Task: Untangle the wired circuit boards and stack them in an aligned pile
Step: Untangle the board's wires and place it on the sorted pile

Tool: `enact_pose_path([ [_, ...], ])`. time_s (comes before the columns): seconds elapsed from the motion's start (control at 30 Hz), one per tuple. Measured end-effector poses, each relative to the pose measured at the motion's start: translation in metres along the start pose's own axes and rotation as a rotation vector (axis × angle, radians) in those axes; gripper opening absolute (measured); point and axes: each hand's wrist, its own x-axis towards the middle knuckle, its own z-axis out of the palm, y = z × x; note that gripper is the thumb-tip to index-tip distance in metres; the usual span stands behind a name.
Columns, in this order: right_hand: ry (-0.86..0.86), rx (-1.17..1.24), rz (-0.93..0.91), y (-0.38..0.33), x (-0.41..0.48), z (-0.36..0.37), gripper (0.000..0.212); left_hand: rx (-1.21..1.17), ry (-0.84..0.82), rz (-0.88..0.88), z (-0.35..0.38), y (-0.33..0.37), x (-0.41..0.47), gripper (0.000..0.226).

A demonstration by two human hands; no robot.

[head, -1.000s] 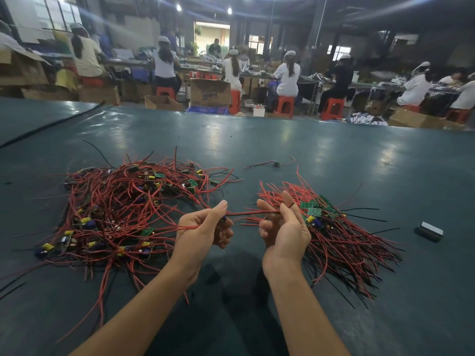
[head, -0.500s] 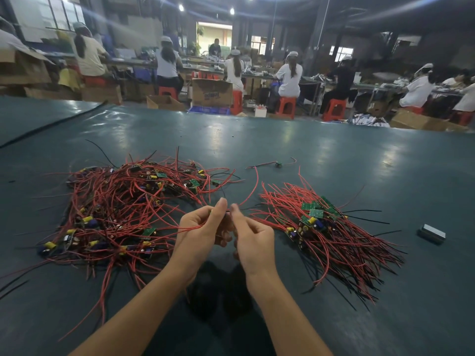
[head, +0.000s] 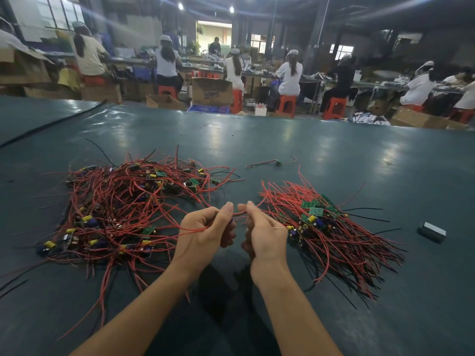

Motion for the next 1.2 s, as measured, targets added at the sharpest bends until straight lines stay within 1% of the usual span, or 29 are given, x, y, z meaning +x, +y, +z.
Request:
enact_pose_path([
  [0.1, 0.05, 0.04, -0.002, -0.004, 0.008, -0.008, 0.027, -0.046, -0.017, -0.066, 0.003, -0.001, -0.001, 0.043],
  [0.27, 0.178, 0.137, 0.022, -0.01, 0.022, -0.021, 0.031, -0.09, 0.02, -0.089, 0.004, 0.002, -0.001, 0.043],
  [0.4, 0.215, 0.219, 0.021, -0.014, 0.029, -0.03, 0.031, -0.117, 0.045, -0.119, 0.002, 0.003, 0.0, 0.043],
  [0.5, 0.2, 0.161, -0.027, -0.013, 0.029, -0.029, 0.029, -0.155, 0.086, -0.152, 0.0, 0.004, 0.001, 0.047],
  [0.6, 0.139, 0.102, -0.082, -0.013, 0.025, -0.027, 0.029, -0.201, 0.142, -0.192, -0.004, 0.007, 0.003, 0.05],
  [0.73, 0.073, 0.27, -0.052, -0.016, 0.023, -0.027, 0.028, -0.273, 0.184, -0.258, -0.008, 0.01, 0.006, 0.046],
  [0.8, 0.066, 0.322, -0.037, -0.018, 0.021, -0.026, 0.022, -0.298, 0.182, -0.288, -0.008, 0.01, 0.006, 0.045],
  [0.93, 0.069, 0.336, -0.022, -0.019, 0.02, -0.026, 0.014, -0.346, 0.153, -0.355, -0.008, 0.012, 0.007, 0.038],
  [1.0, 0.082, 0.326, -0.034, -0.02, 0.02, -0.027, 0.013, -0.358, 0.111, -0.397, -0.009, 0.013, 0.008, 0.034],
  [1.07, 0.1, 0.313, -0.052, -0.021, 0.02, -0.029, 0.013, -0.358, 0.075, -0.422, -0.01, 0.012, 0.008, 0.036],
  [1.13, 0.105, 0.303, -0.06, -0.02, 0.02, -0.03, 0.015, -0.383, 0.074, -0.419, -0.011, 0.011, 0.009, 0.041],
  [1.2, 0.088, 0.289, -0.068, -0.02, 0.019, -0.029, 0.016, -0.415, 0.096, -0.42, -0.013, 0.01, 0.01, 0.039],
])
